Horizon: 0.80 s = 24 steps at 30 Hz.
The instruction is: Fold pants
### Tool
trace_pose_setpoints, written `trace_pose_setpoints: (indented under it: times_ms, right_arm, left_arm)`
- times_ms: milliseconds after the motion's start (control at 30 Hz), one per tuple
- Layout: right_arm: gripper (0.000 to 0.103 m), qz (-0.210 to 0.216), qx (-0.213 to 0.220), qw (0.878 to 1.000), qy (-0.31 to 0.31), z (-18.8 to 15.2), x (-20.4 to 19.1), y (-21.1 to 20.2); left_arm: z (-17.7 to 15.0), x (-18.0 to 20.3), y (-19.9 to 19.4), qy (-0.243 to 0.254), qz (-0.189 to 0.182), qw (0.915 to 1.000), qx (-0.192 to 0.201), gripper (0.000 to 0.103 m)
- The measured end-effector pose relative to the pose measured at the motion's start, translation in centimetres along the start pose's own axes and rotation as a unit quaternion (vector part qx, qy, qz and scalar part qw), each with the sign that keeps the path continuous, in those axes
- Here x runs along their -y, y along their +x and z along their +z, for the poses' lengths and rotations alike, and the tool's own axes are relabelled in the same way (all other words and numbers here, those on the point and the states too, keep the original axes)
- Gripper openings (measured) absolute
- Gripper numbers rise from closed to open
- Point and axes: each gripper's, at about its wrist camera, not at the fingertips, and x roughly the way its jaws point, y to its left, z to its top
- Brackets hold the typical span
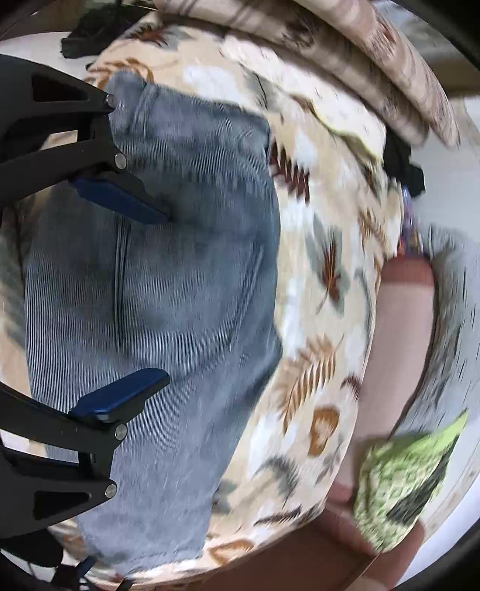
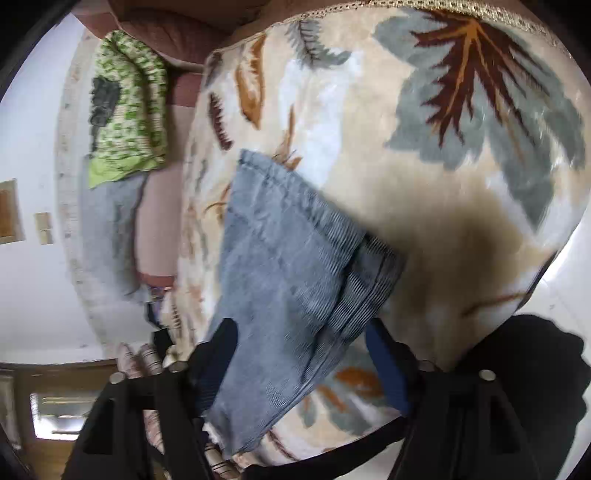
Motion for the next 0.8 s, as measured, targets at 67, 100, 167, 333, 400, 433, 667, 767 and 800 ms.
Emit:
trace_pose_setpoints:
  times_ms: [67,100,167,333,400,433,667,767,800]
  right_arm:
    - [0.076,-0.009,0.007,1.0,0.008,0.5,0.3,0.0]
    - [0.076,-0.013,0.011,1.0,0.018,0.8,0.7,-0.1]
    - [0.076,0.001,0.013,0.999,0.041,1.5,1.8,0.5]
    - [0.052,0.003,0.037,0.999,-0.005,2.5,0.4,0.2]
    - [0.029,-0.002,0.042,0.999,-0.027,2.6,-0.2,-0.2]
    - [0.029,-0.013,0.049,0.998,-0.043,2.5,-0.6,-0.3]
    - [0.062,0.002,0.044,0.999,-0.029,2.6,0.6,0.0]
    - [0.067,0.003,0.042,0.999,-0.025,3.0,1.0,0.1]
    - [0.067,0.003,0.04,0.999,-0.032,3.0,0.9,0.2]
  left_arm:
    - [0.1,1.4,-0.3,0.014,-0.007,0.9999,0.006,0.081]
    - [0.2,2.1,-0.4,0.019,-0.011,0.9997,0.007,0.081]
    - [0.3,3.4,-0.5,0.023,-0.019,0.9995,0.006,0.081]
    - [1.1,8.2,0.6,0.05,-0.049,0.9975,-0.007,0.081]
    - [1.1,10.4,1.1,0.071,-0.054,0.996,-0.006,0.081]
    - [1.1,12.0,1.4,0.086,-0.059,0.9945,-0.008,0.081]
    - [-1.9,20.6,5.7,0.209,-0.045,0.9751,-0.061,0.081]
    - [-3.9,22.5,6.6,0.271,-0.017,0.9607,-0.058,0.081]
    - [-3.7,22.5,6.0,0.27,-0.017,0.961,-0.055,0.081]
